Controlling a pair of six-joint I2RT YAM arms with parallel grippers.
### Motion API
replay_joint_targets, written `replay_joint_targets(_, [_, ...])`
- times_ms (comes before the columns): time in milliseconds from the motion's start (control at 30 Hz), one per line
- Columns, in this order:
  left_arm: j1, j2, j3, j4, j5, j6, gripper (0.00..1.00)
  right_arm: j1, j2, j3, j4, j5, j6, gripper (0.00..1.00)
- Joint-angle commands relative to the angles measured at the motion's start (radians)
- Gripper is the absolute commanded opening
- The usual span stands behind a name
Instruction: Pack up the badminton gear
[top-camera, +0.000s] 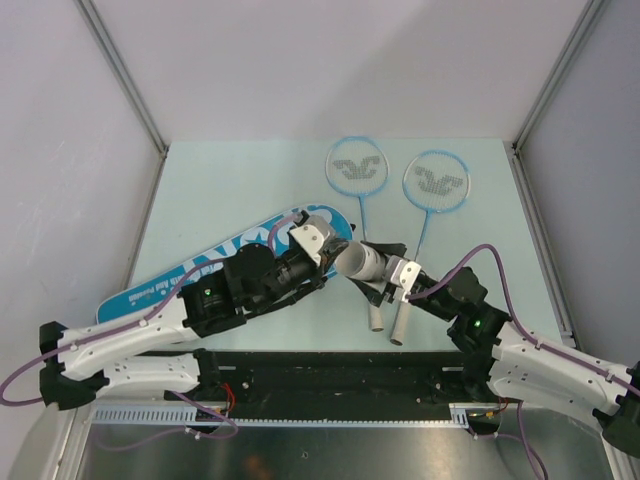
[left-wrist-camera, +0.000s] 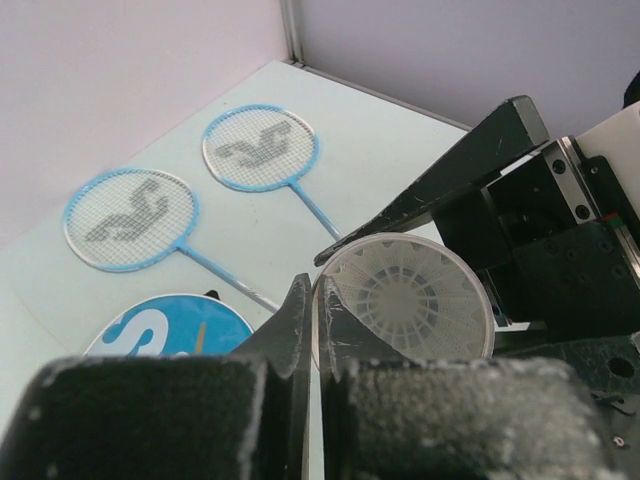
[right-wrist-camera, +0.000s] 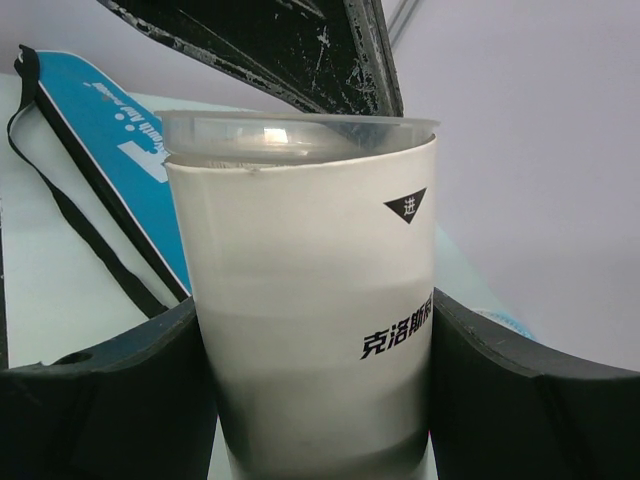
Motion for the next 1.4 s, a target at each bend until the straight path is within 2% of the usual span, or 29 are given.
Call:
replay_joint_targets(0, [-0.061, 0.081, -0.017, -0.052, 0.020, 0.009, 0.01, 0.043, 0.017, -0.001, 0.099, -0.049, 0.191, 0.18])
replay_joint_targets(100, [-0.064, 0.092, -0.011, -0.067, 0.066, 0.009, 0.13, 0.045, 0.020, 0.001, 0.096, -0.040, 0.184, 0.19])
replay_joint_targets(133, [-0.065, 0.092, -0.011, -0.070, 0.075, 0.007, 0.21, 0.046, 0.020, 0.001, 0.088, -0.037, 0.178, 0.19])
replay_joint_targets(233, [-0.065, 0.089, -0.015, -0.092, 0.076, -0.003, 0.35, 0.046, 0.015, 0.001, 0.073, -0.029, 0.171, 0.19])
replay_joint_targets(400, [-0.065, 0.076, -0.015, -0.099, 0.082, -0.025, 0.50, 0.048, 0.011, 0.001, 0.073, -0.024, 0.171, 0.19])
replay_joint_targets(667, [-0.065, 0.076, -0.069, -0.037, 0.092, -0.077, 0.50, 0.048, 0.012, 0.001, 0.166, -0.049, 0.249, 0.18])
replay_joint_targets(900, [-0.065, 0.049, -0.167, 0.192, 0.091, -0.132, 0.42, 0.048, 0.026, -0.004, 0.292, -0.057, 0.342, 0.18])
replay_joint_targets(1033, [-0.065, 0.090, -0.179, 0.238, 0.108, -0.138, 0.35, 0.051, 0.029, -0.004, 0.341, -0.051, 0.369, 0.18])
replay_joint_targets(1233, [-0.065, 0.162, -0.196, 0.252, 0.178, -0.155, 0.29, 0.051, 0.006, -0.004, 0.315, -0.074, 0.323, 0.18])
replay_joint_targets(1367, [-0.065, 0.162, -0.228, 0.250, 0.180, -0.155, 0.28, 0.051, -0.020, -0.004, 0.246, -0.012, 0.316, 0.18])
